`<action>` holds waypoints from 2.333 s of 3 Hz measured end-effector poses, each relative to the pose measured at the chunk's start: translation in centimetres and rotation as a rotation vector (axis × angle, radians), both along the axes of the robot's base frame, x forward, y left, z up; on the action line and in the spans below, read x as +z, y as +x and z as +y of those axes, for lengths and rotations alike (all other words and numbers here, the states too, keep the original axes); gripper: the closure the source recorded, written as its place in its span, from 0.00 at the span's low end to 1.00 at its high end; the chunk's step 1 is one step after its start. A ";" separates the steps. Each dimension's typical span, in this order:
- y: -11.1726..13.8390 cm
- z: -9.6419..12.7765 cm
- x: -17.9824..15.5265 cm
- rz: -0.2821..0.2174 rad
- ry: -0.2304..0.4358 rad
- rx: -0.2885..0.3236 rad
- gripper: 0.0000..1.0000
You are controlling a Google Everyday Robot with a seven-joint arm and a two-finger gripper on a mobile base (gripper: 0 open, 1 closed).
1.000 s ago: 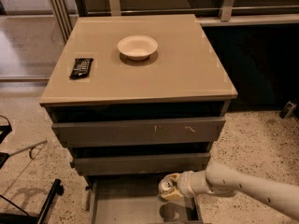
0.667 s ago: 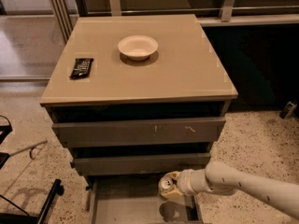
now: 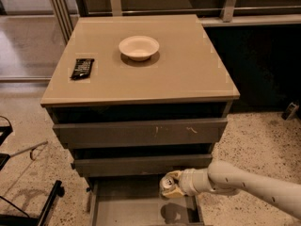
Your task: Pick 7up can from bottom drawer and place on counter
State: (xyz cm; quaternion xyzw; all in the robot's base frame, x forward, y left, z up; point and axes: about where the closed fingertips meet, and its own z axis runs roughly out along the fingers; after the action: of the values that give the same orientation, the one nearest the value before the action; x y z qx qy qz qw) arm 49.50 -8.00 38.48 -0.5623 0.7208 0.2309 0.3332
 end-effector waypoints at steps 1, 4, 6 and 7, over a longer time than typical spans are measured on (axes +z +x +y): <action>0.1 0.6 6.3 0.018 -0.001 0.007 1.00; 1.7 1.5 23.8 0.006 -0.027 0.026 1.00; 1.9 2.0 32.1 -0.014 -0.033 0.026 1.00; 1.7 2.7 42.0 -0.067 -0.071 0.031 1.00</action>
Offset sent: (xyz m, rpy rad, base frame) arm 0.0253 0.0124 0.2935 -0.0286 0.0146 0.0113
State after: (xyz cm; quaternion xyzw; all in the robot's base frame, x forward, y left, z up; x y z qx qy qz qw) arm 51.15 -5.31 80.49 -0.5924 0.7081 0.1914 0.3332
